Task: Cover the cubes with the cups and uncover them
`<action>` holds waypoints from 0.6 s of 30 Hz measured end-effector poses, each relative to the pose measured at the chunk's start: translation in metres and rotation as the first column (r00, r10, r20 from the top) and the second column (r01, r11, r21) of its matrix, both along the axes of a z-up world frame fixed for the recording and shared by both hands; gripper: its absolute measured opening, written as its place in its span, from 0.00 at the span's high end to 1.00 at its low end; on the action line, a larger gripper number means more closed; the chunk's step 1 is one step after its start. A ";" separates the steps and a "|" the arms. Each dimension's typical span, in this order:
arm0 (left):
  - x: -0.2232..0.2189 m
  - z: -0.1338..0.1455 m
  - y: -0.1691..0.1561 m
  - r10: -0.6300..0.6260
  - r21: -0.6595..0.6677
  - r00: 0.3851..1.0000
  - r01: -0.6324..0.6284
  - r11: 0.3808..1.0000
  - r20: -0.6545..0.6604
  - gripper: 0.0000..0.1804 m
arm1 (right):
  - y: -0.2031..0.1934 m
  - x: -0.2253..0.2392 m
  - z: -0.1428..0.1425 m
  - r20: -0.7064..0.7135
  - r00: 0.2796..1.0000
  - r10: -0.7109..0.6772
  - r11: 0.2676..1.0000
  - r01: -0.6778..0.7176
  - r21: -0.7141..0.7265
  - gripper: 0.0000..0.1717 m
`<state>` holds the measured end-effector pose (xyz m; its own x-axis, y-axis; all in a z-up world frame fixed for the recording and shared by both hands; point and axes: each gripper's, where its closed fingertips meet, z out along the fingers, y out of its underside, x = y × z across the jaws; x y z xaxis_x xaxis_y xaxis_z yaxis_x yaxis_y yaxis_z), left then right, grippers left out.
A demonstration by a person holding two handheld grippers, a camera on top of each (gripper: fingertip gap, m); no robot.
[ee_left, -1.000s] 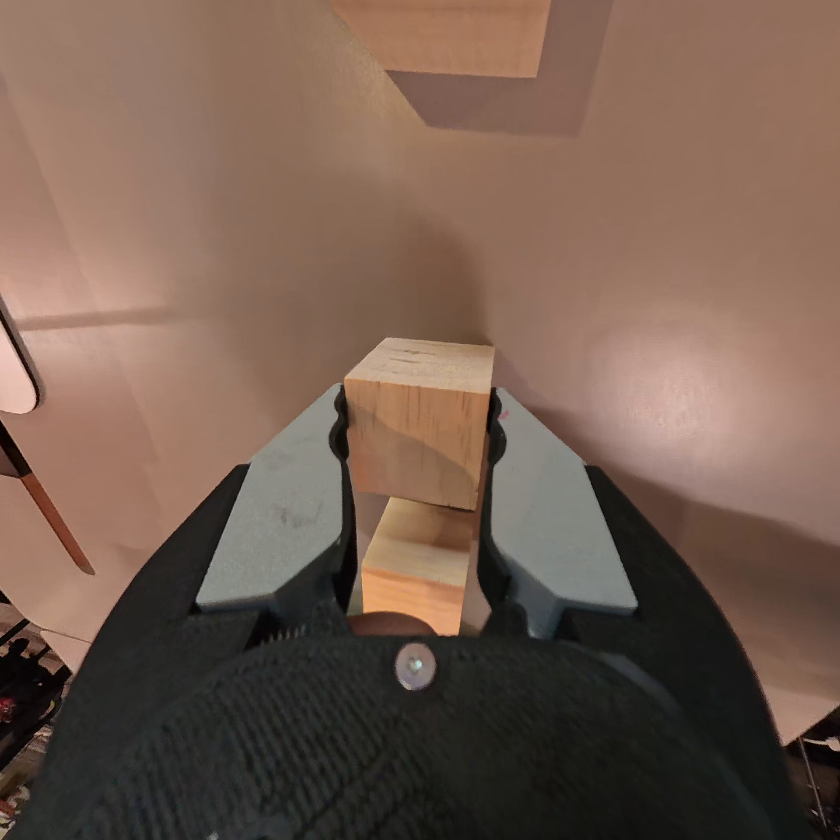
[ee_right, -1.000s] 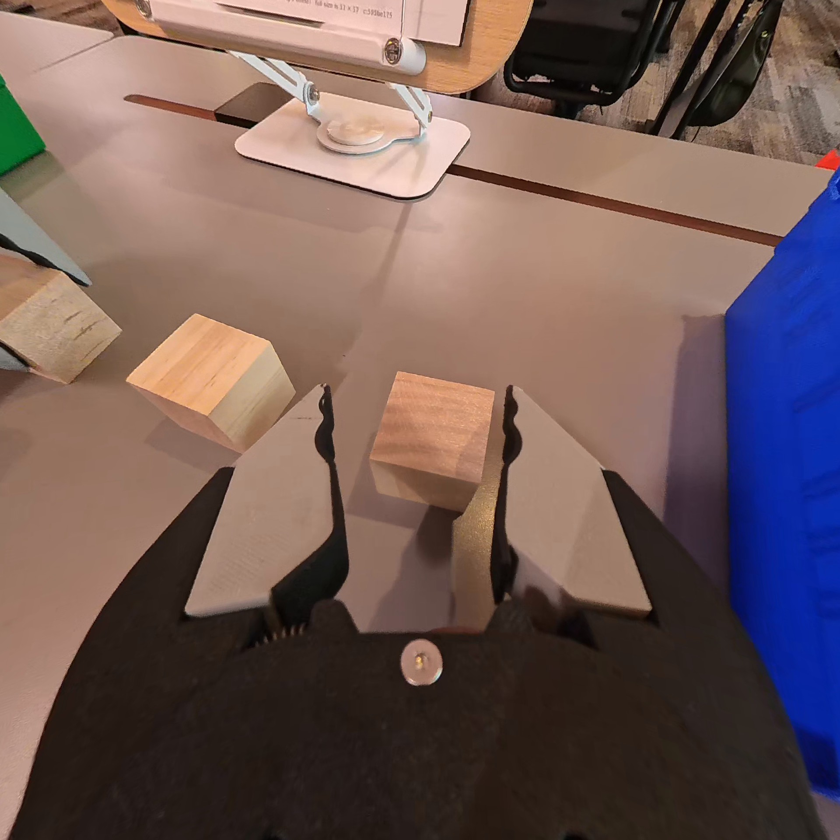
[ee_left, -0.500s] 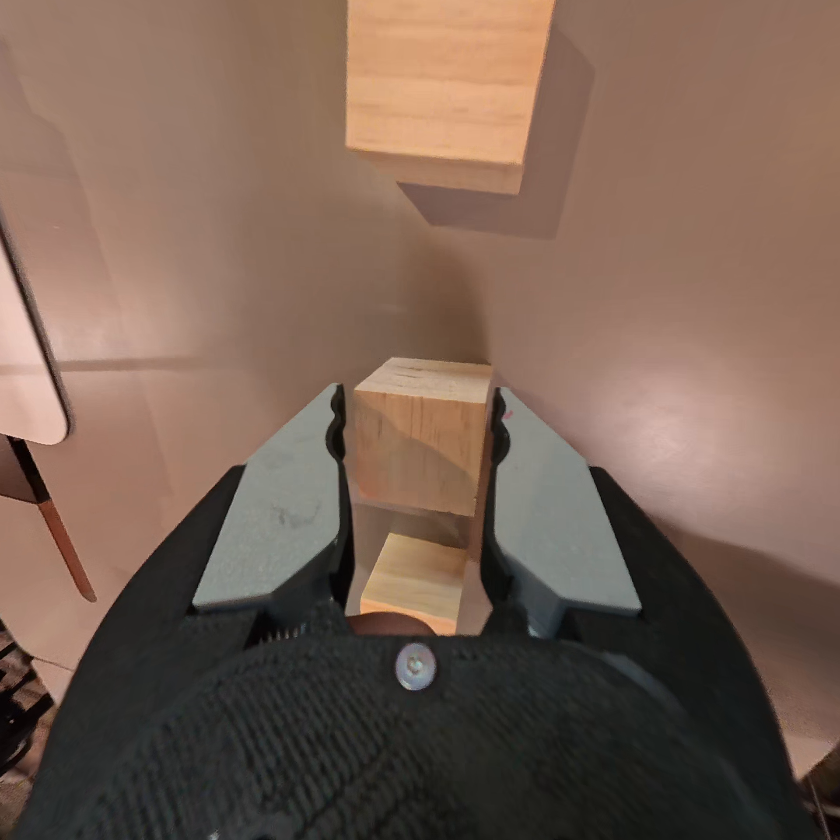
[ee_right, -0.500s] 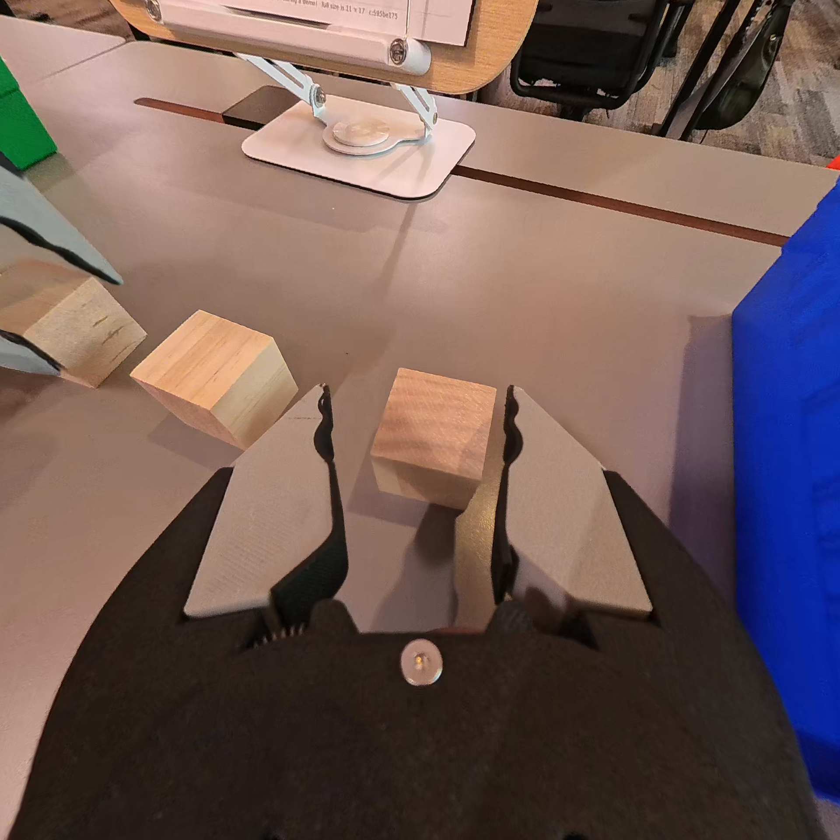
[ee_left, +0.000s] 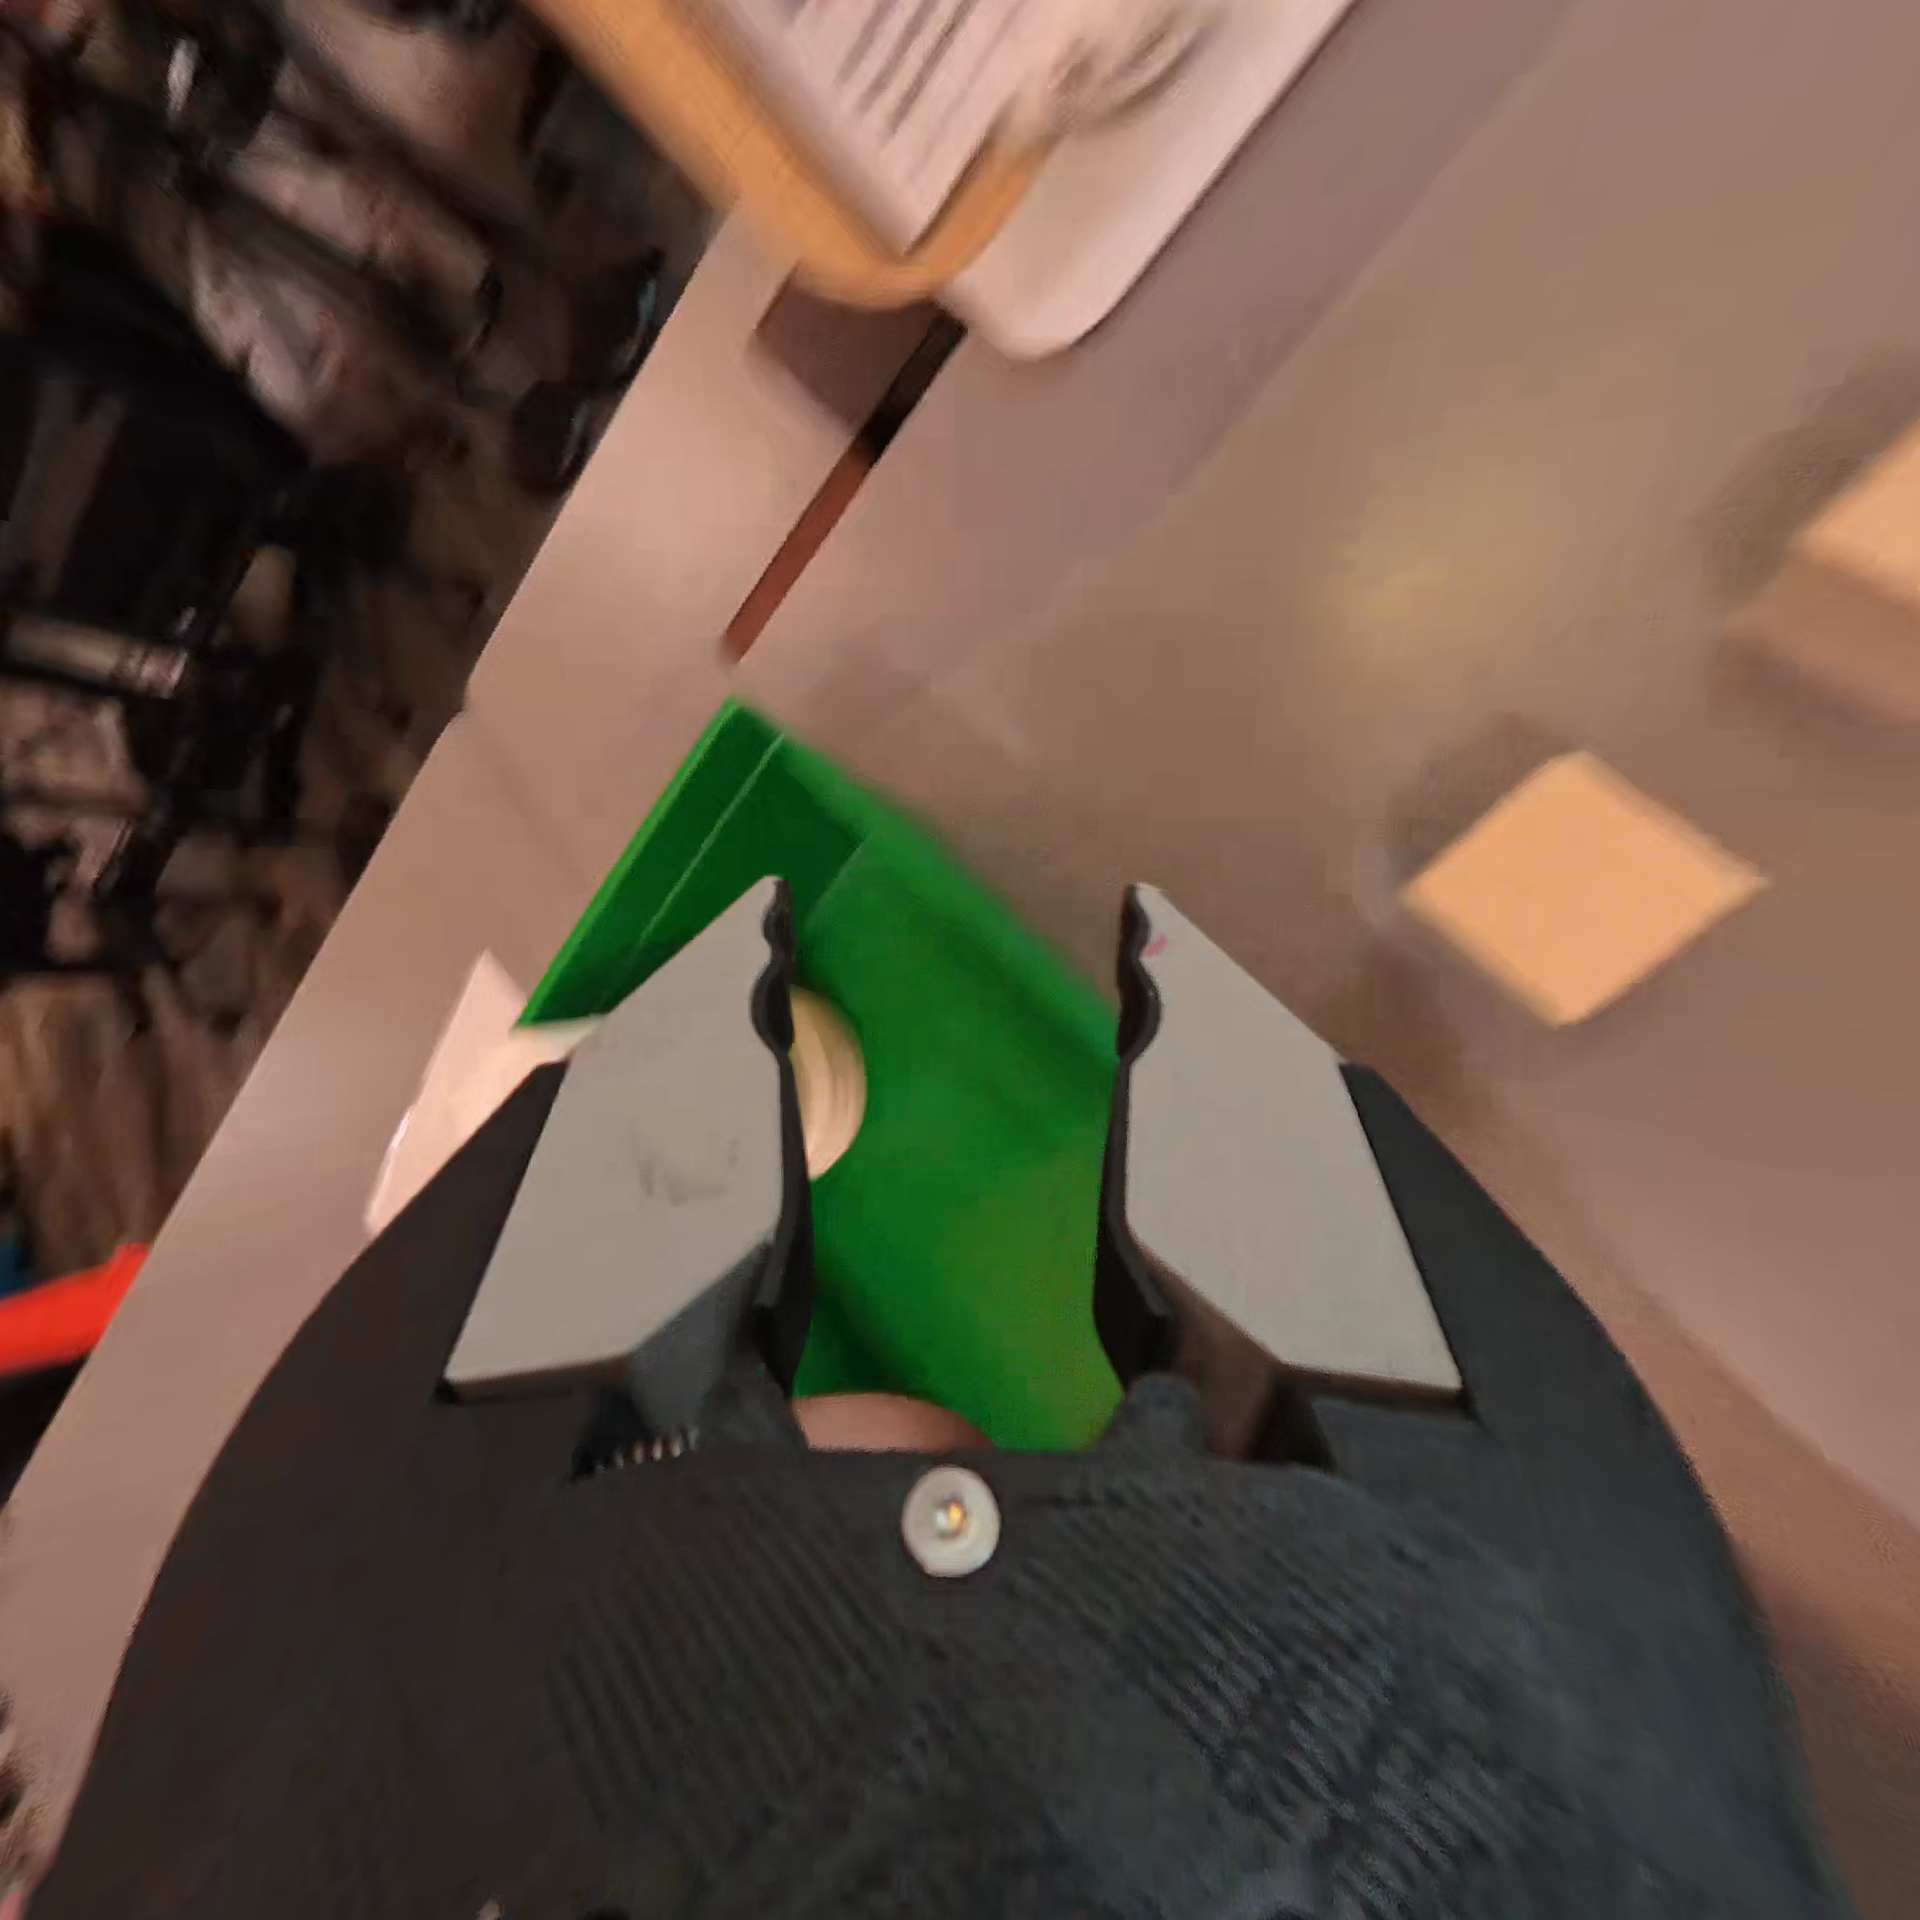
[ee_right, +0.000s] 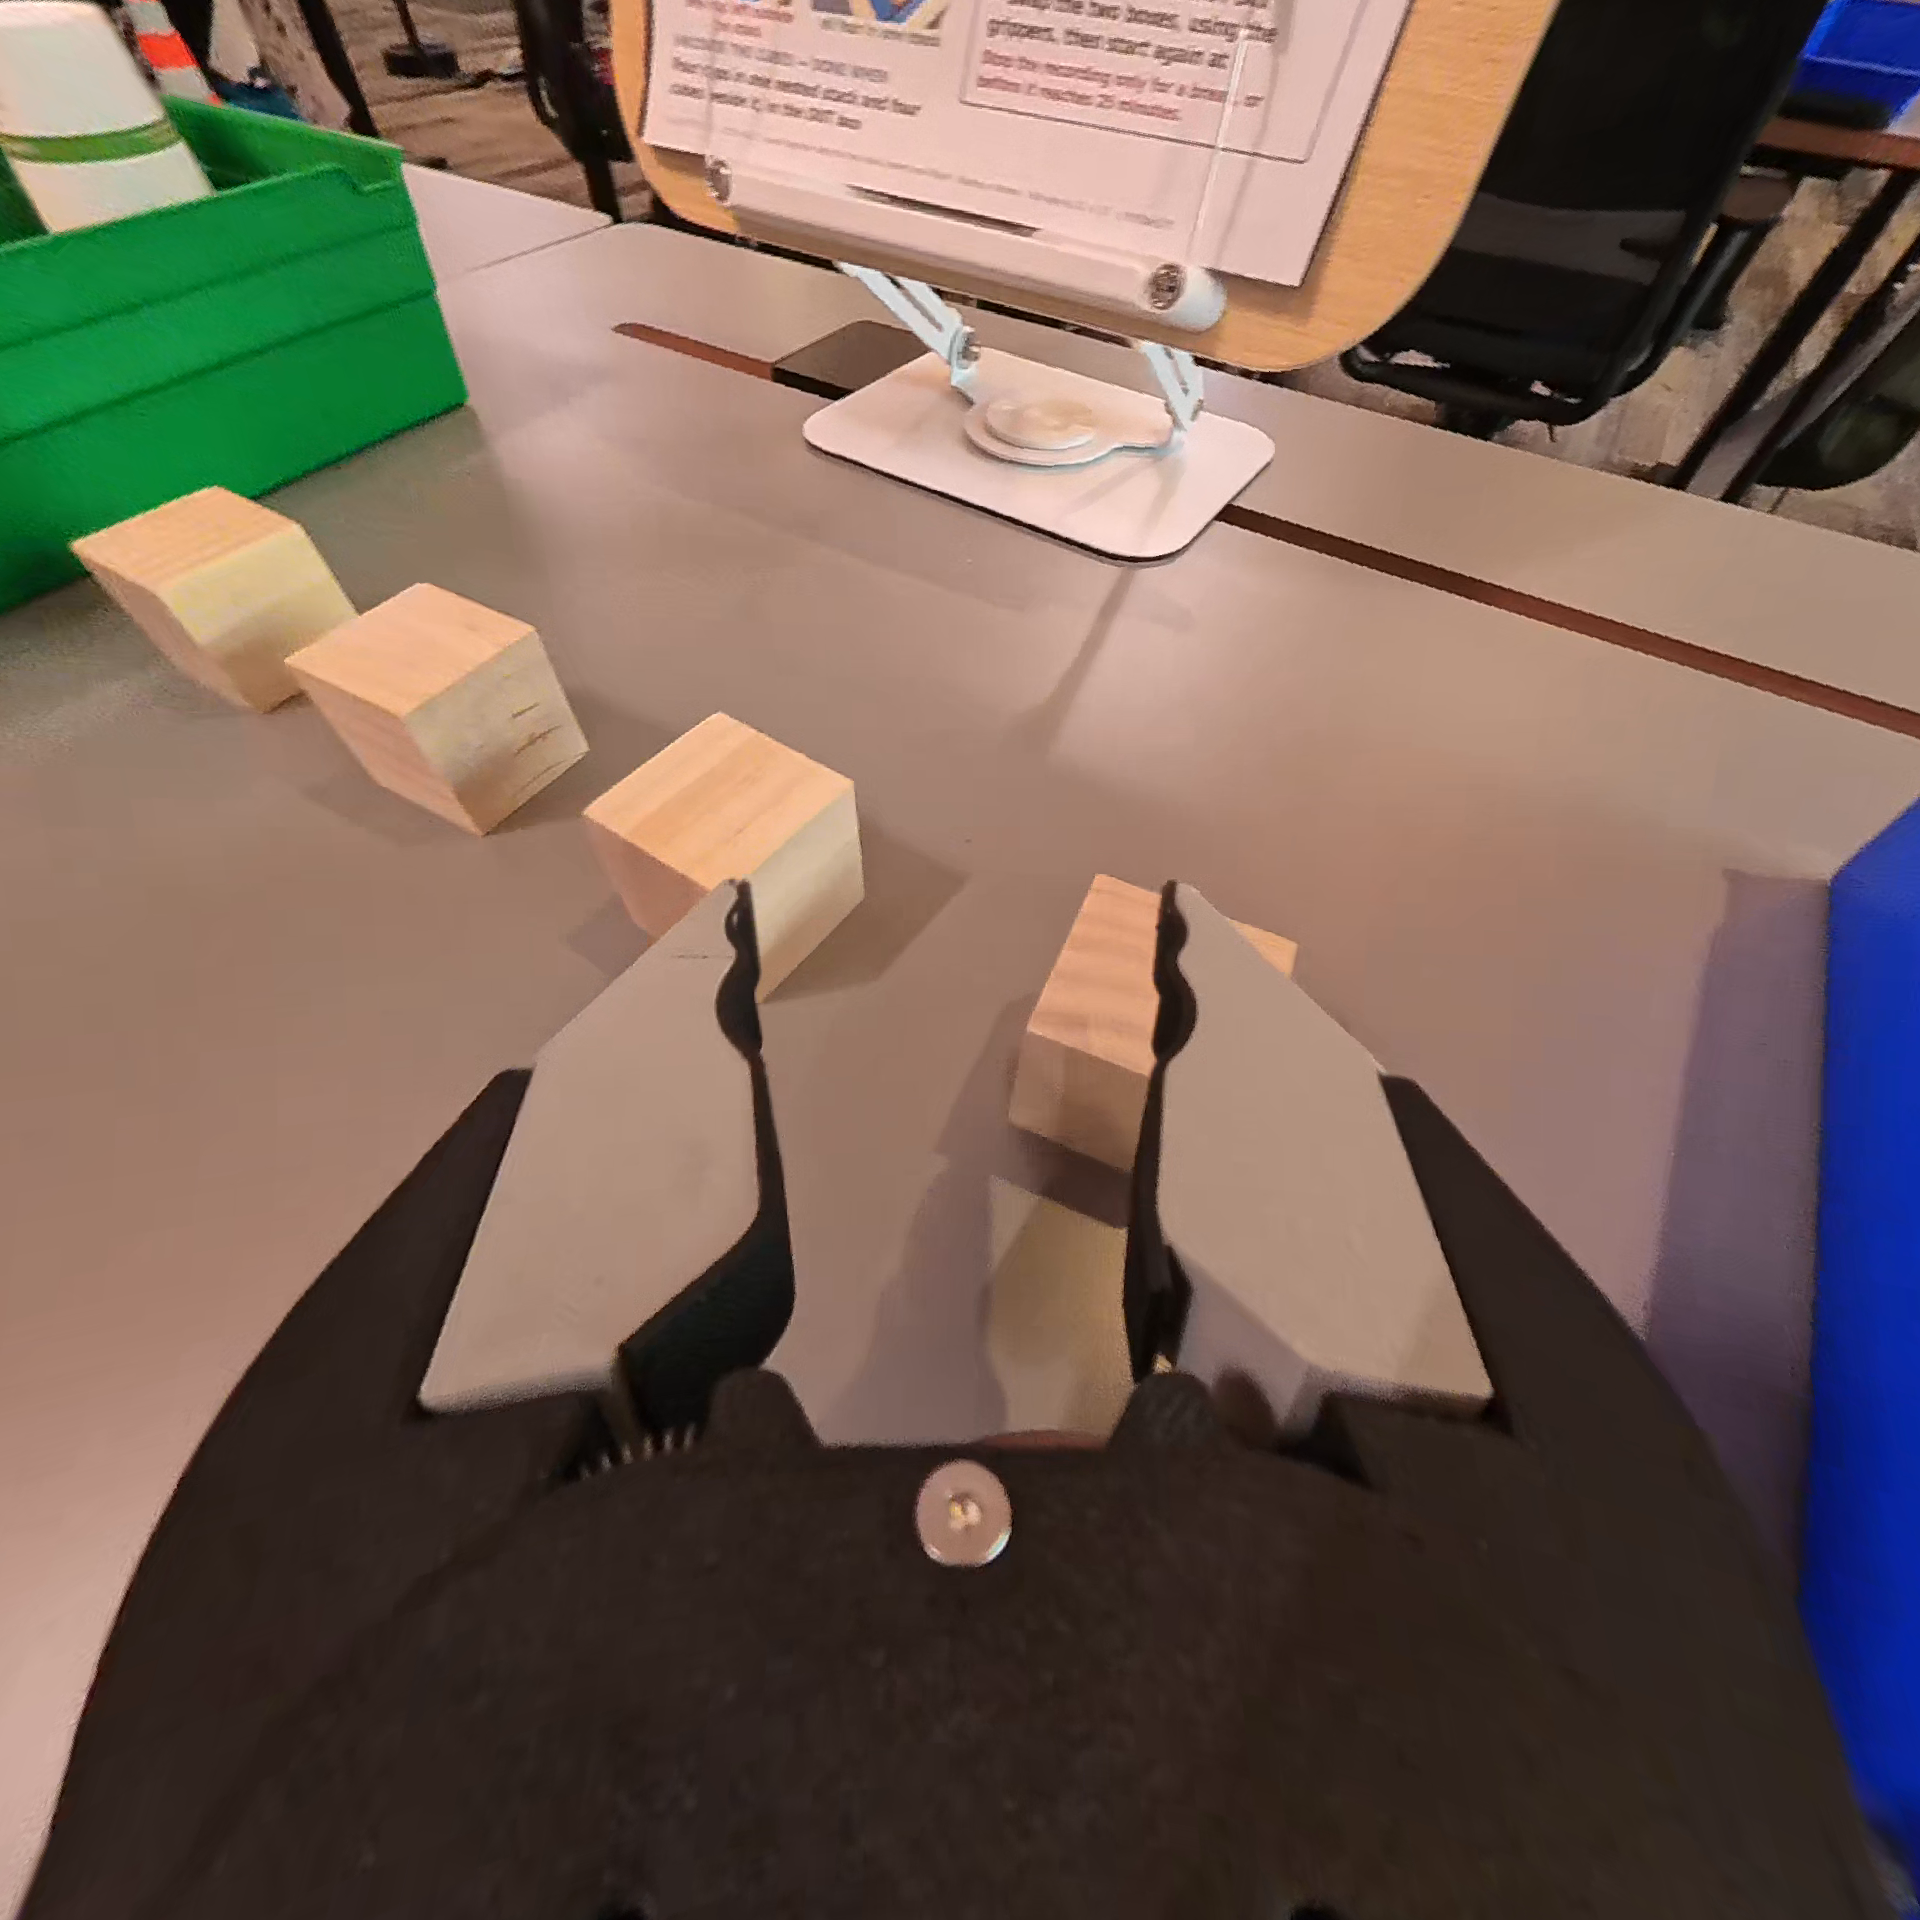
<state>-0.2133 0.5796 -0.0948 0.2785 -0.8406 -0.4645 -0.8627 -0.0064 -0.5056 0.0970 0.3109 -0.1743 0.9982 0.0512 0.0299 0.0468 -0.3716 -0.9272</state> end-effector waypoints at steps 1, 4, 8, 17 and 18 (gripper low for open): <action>-0.020 0.000 0.023 0.068 0.018 0.997 -0.068 0.998 -0.022 0.66 | 0.000 -0.002 -0.001 0.011 1.000 0.010 1.000 -0.010 -0.002 0.56; -0.071 -0.011 0.078 0.231 0.034 0.970 -0.229 0.973 -0.077 0.69 | 0.000 -0.007 -0.001 0.027 0.999 0.028 1.000 -0.028 -0.004 0.56; -0.108 -0.033 0.121 0.291 0.040 0.938 -0.289 0.957 -0.187 0.72 | 0.000 -0.012 -0.004 0.026 0.998 0.051 0.999 -0.050 -0.014 0.57; -0.099 -0.042 0.120 0.224 -0.075 0.936 -0.253 0.964 -0.272 0.98 | 0.001 -0.016 -0.006 0.020 0.997 0.071 0.997 -0.070 -0.024 0.57; -0.099 -0.042 0.117 0.221 -0.085 0.933 -0.254 0.963 -0.285 0.98 | 0.001 -0.017 -0.005 0.021 0.997 0.074 0.997 -0.074 -0.021 0.57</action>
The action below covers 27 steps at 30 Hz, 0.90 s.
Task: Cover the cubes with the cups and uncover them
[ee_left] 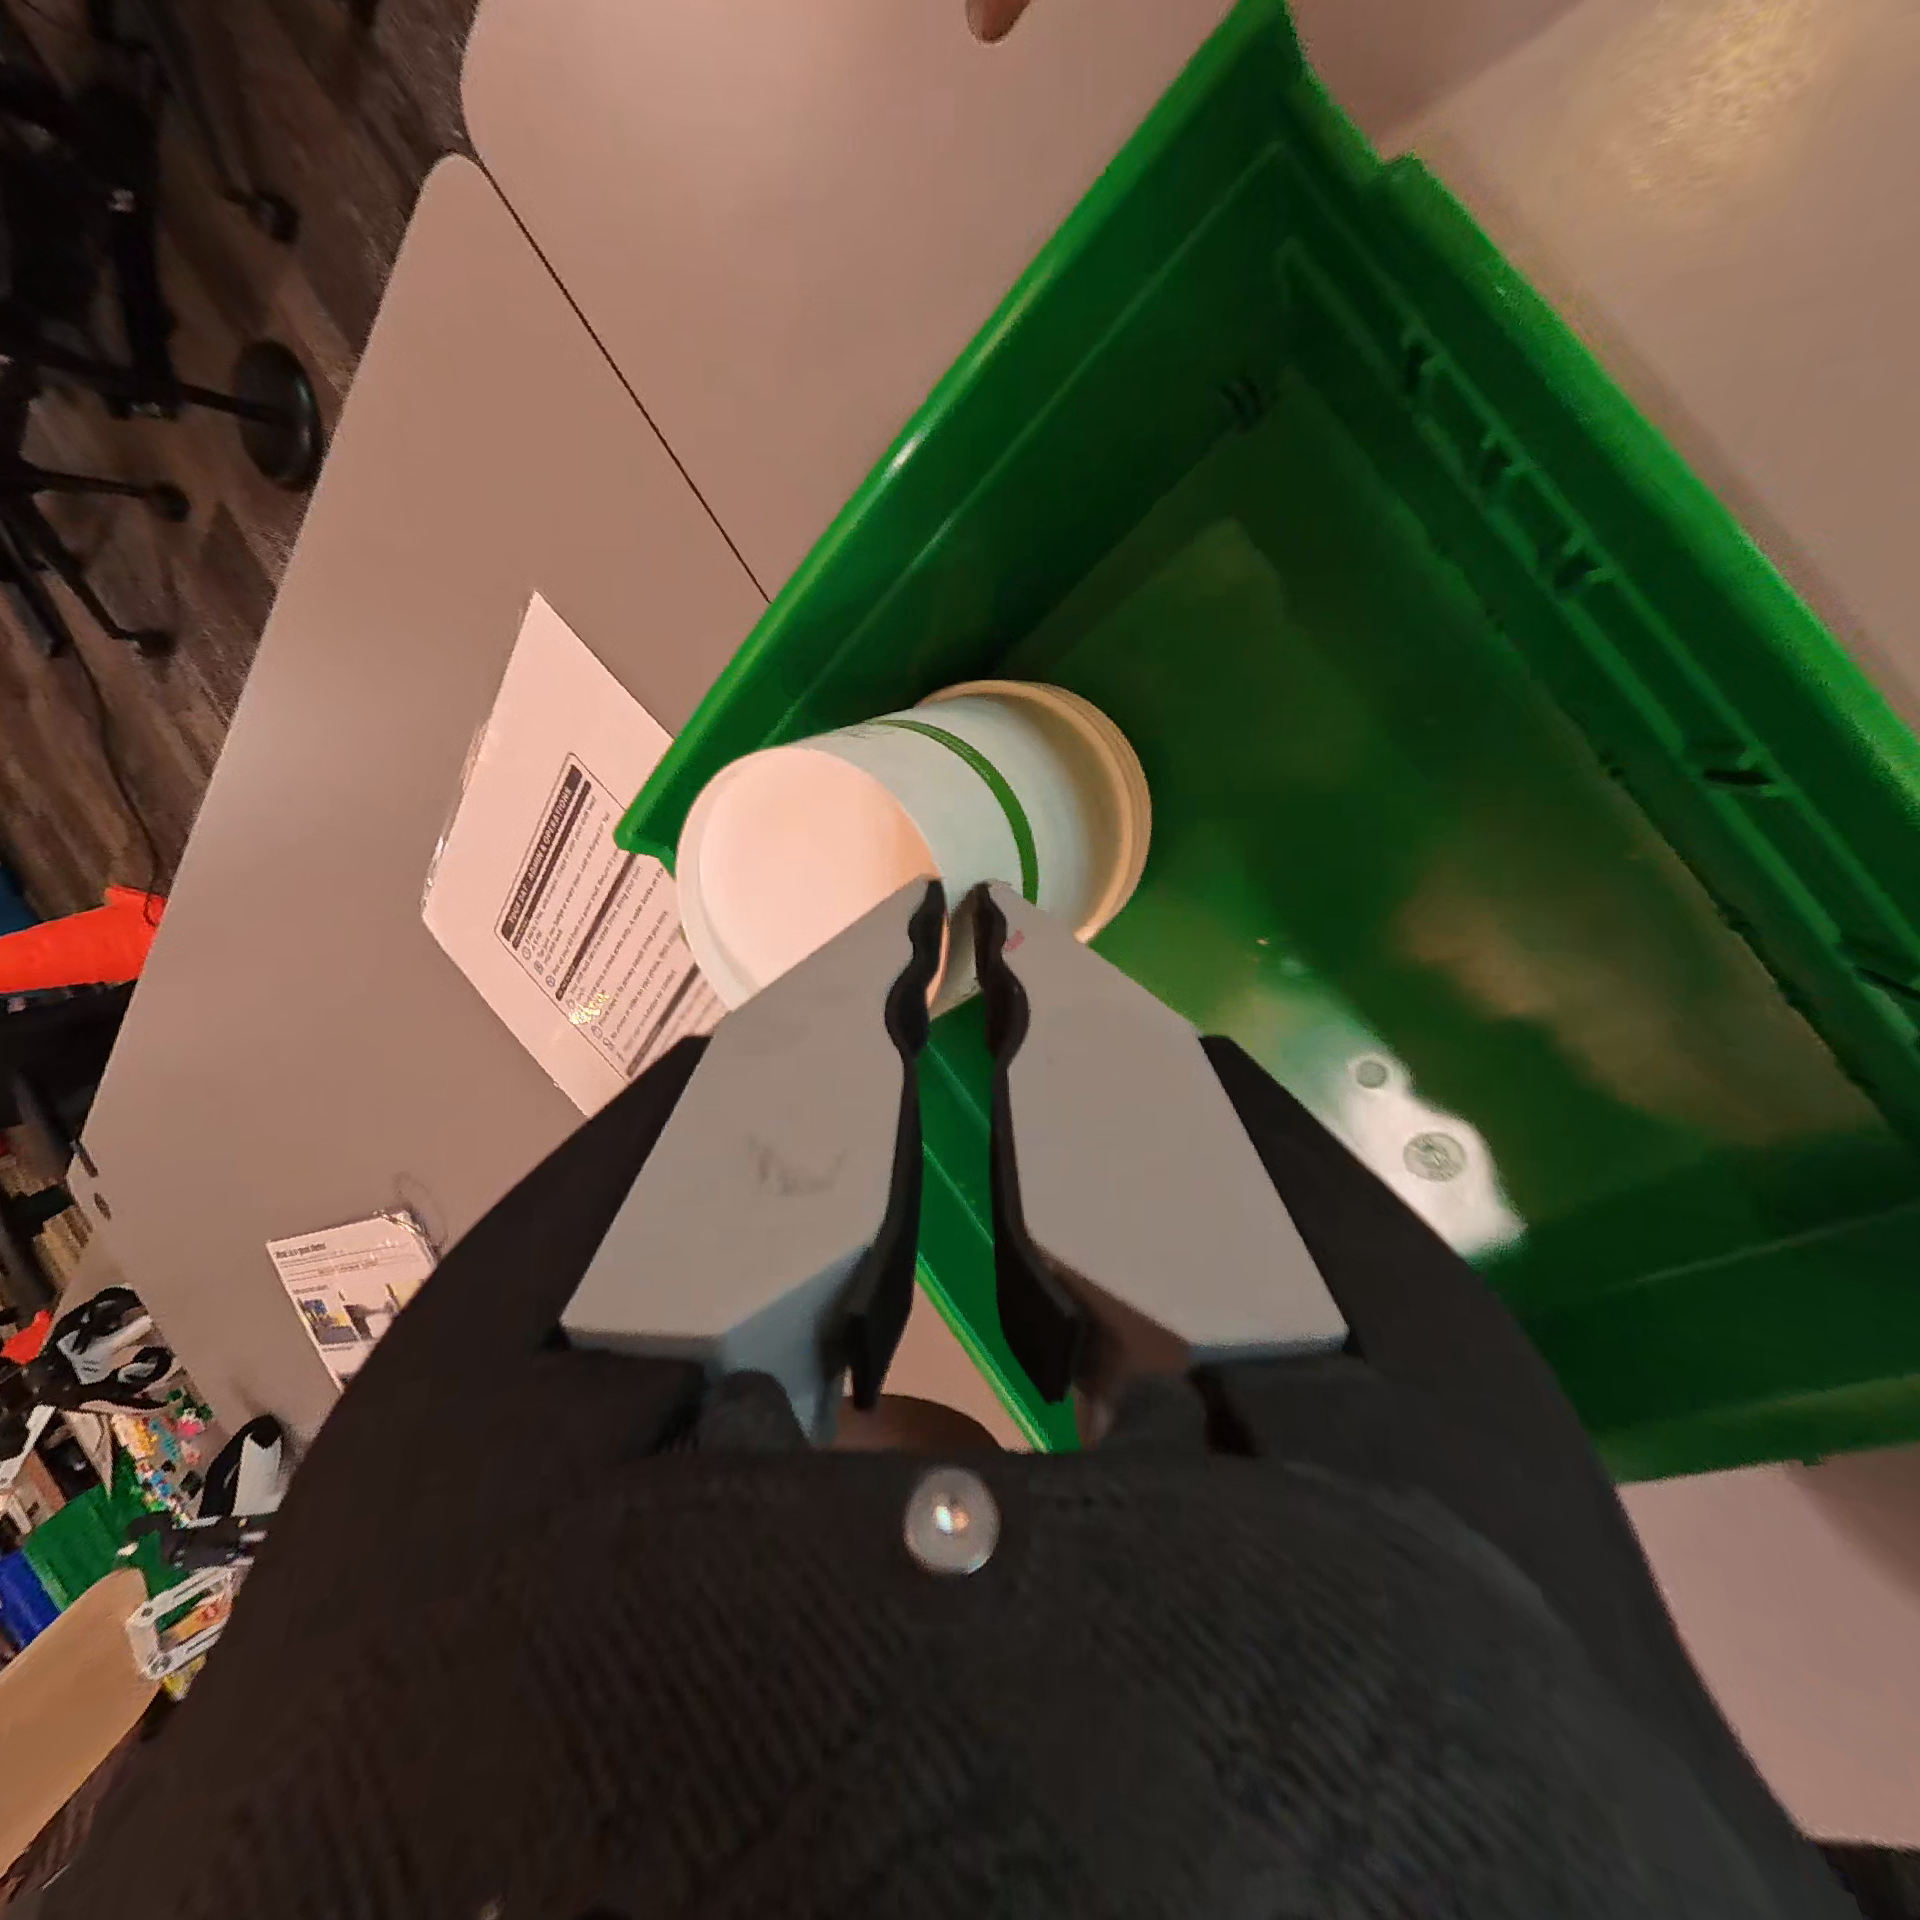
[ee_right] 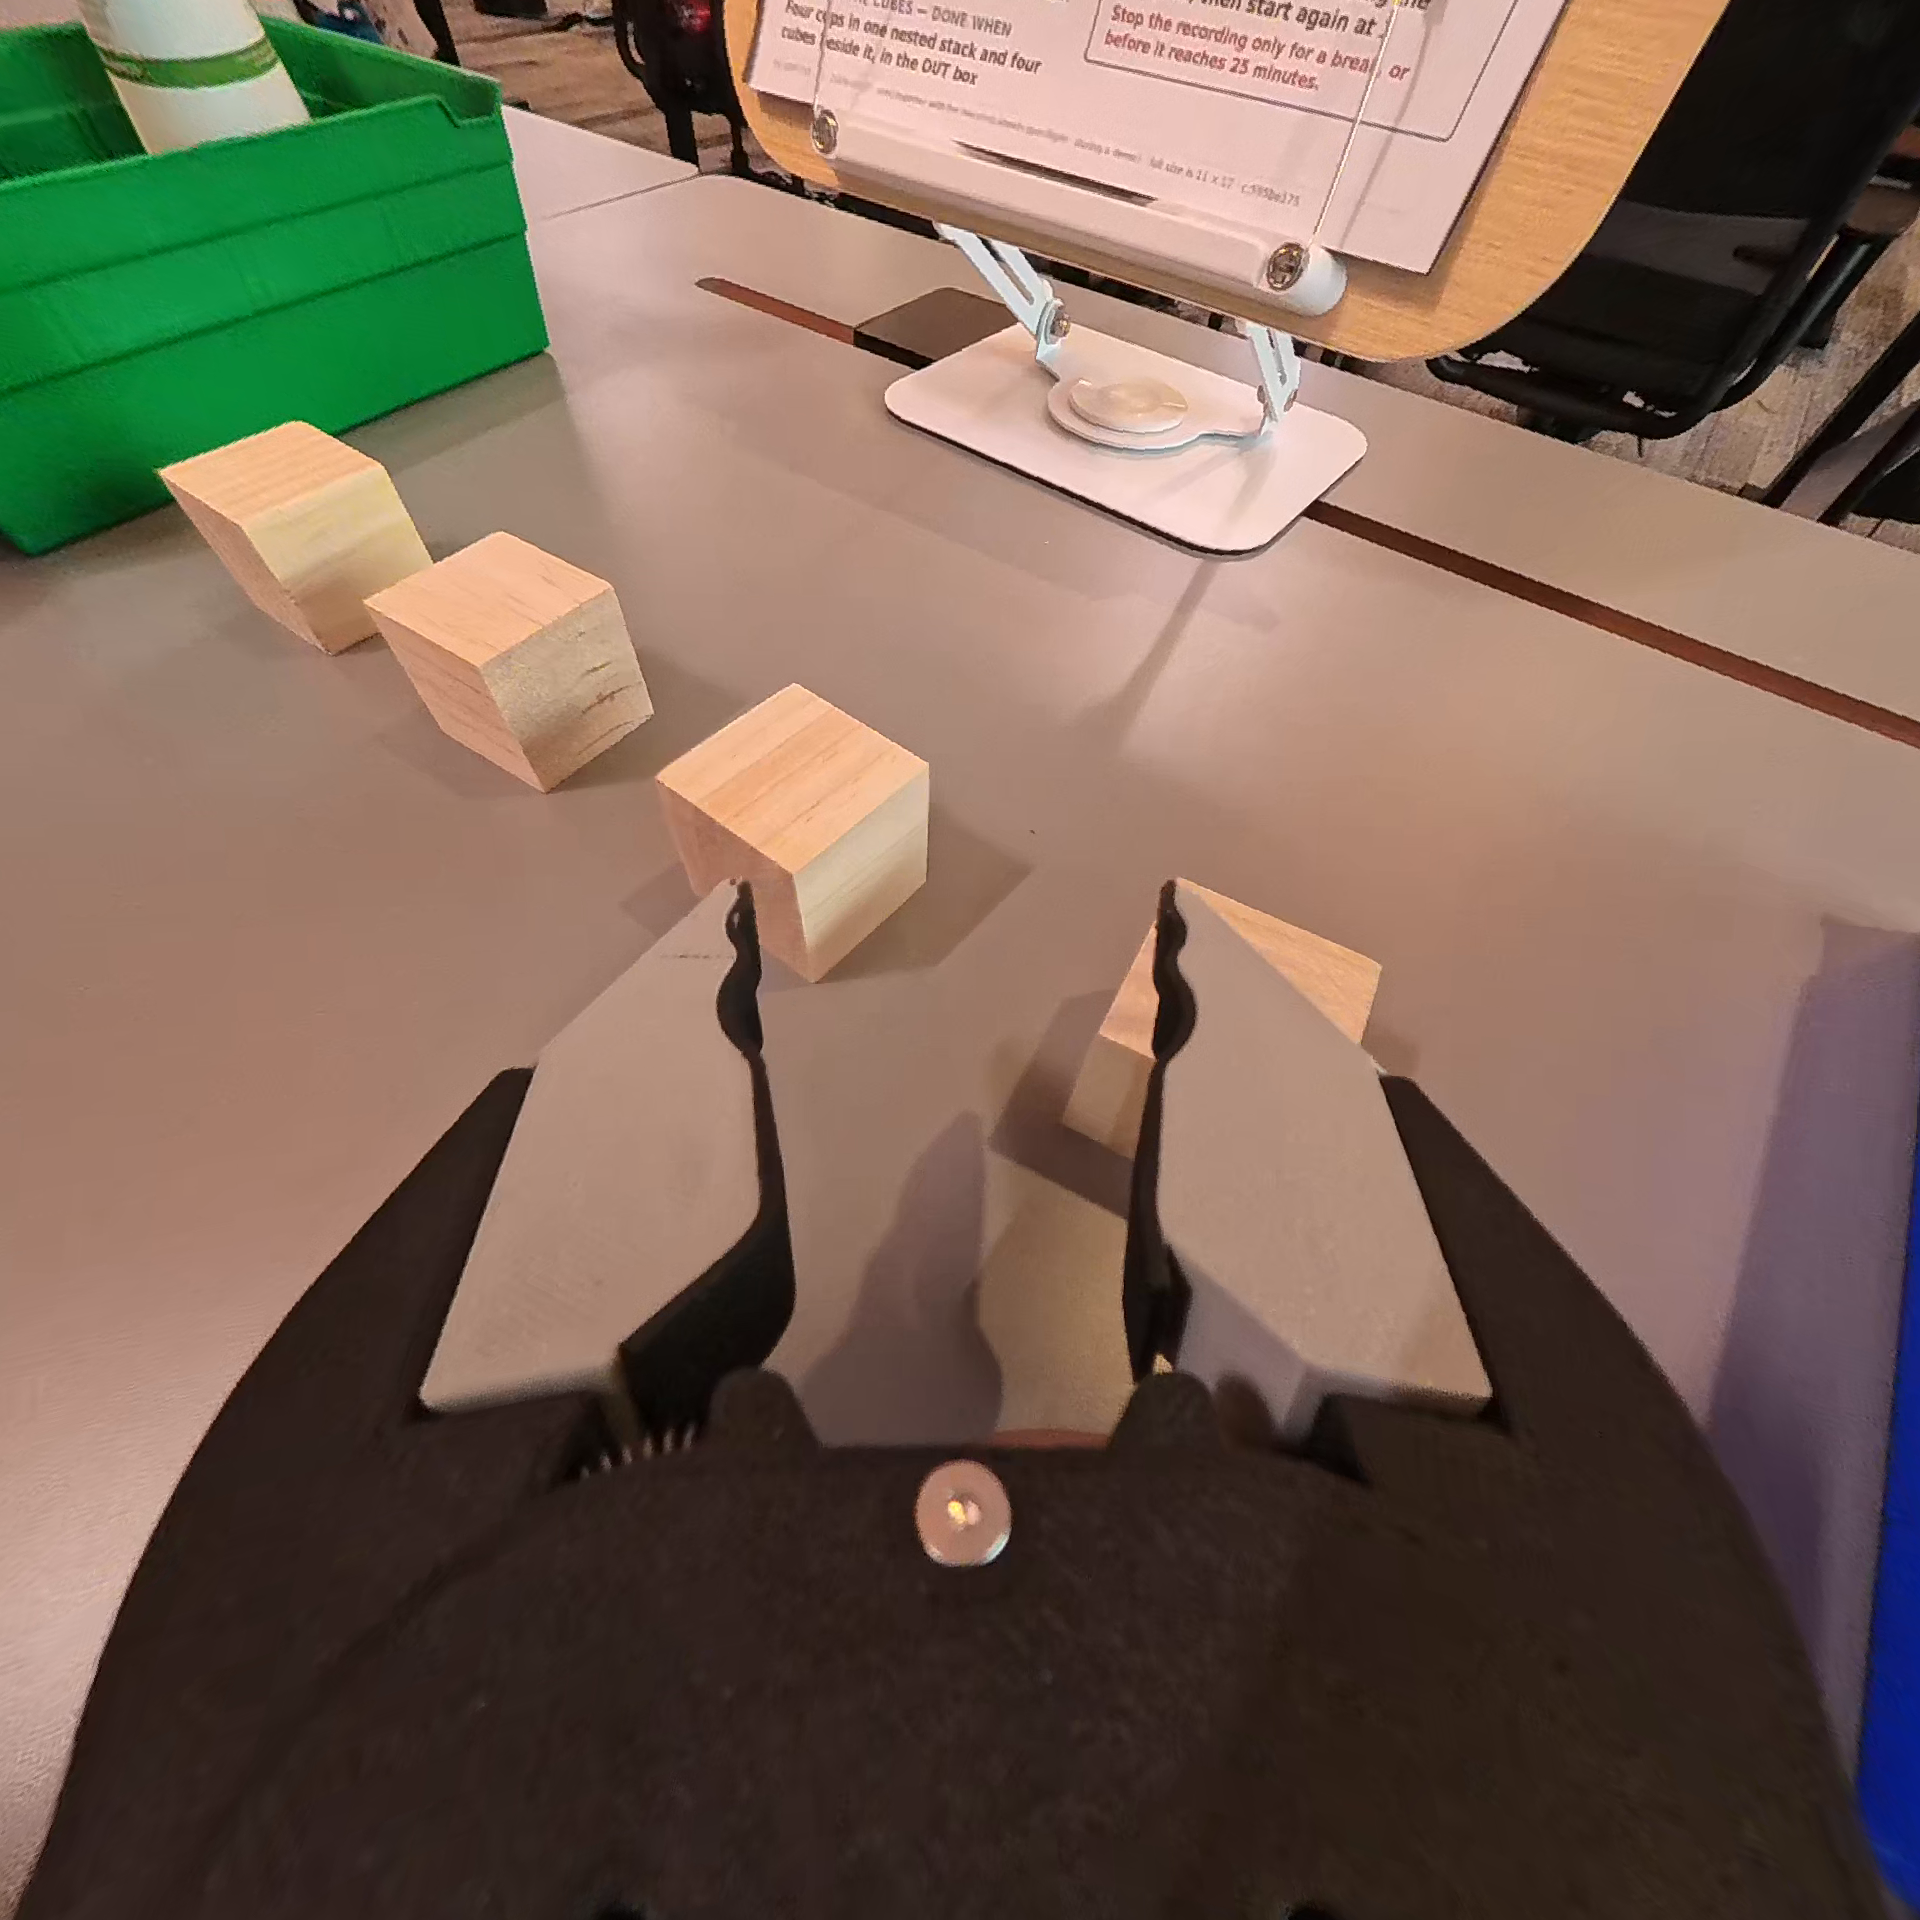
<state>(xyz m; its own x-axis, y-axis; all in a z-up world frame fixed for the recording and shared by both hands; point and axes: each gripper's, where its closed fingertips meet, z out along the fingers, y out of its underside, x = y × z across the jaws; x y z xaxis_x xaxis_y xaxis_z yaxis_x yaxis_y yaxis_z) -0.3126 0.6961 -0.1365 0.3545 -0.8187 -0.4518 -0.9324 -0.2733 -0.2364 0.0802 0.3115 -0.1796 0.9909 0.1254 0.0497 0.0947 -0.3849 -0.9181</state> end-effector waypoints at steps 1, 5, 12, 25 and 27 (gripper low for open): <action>0.000 0.000 -0.004 0.001 -0.013 1.000 -0.001 1.000 -0.008 0.99 | 0.000 -0.001 0.001 0.001 1.000 0.003 1.000 -0.003 0.004 0.57; -0.003 0.003 -0.021 0.007 -0.036 0.999 -0.008 0.999 -0.032 1.00 | -0.002 -0.003 0.005 0.002 1.000 0.010 1.000 -0.010 0.022 0.57; -0.004 -0.002 -0.045 -0.007 -0.060 0.998 0.003 0.998 -0.060 1.00 | -0.003 -0.006 0.006 0.003 1.000 0.018 0.999 -0.018 0.036 0.58; 0.001 0.000 -0.003 0.036 0.059 0.996 -0.040 0.997 0.077 0.95 | -0.003 -0.009 0.000 0.021 0.999 0.026 0.999 -0.027 0.021 0.58; -0.002 0.000 0.005 0.115 0.084 0.984 -0.126 0.988 0.134 0.69 | -0.004 -0.010 0.000 0.026 0.999 0.032 0.999 -0.033 0.020 0.58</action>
